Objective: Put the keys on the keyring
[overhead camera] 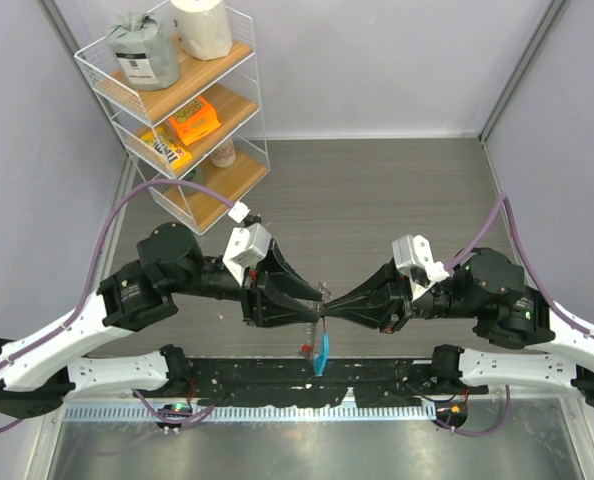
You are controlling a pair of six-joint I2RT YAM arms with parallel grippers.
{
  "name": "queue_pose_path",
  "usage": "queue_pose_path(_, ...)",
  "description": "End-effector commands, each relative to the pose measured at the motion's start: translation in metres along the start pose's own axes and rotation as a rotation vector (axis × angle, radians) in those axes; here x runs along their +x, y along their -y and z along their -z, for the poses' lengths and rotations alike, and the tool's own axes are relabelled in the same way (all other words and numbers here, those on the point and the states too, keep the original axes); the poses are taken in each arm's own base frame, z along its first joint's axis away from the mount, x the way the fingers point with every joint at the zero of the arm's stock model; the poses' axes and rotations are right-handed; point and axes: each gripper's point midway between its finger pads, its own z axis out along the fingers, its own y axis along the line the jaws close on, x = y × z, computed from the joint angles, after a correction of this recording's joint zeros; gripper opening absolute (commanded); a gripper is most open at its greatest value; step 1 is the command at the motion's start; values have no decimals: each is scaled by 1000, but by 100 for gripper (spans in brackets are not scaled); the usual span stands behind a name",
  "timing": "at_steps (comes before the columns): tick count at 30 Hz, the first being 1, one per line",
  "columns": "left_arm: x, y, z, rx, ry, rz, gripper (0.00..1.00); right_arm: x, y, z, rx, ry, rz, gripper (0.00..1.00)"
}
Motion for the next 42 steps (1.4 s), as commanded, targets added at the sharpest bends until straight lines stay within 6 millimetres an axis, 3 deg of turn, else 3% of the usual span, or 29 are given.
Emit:
queue_pose_path(1, -8, 6, 0, 36, 38, -39, 40, -44, -4, 1, -6, 138, 26, 6)
queue_pose_path(19, -4, 7, 5, 26, 30, -43, 39, -51, -2, 6, 16, 169, 28, 6)
queue_pose_path(35, -2, 4, 0, 31, 15, -33, 16, -59, -6, 10, -1, 205, 26, 6)
queue_pose_path(42, -5, 4, -2, 34, 21, -31, 12, -58, -7, 9, -9, 204, 24, 6)
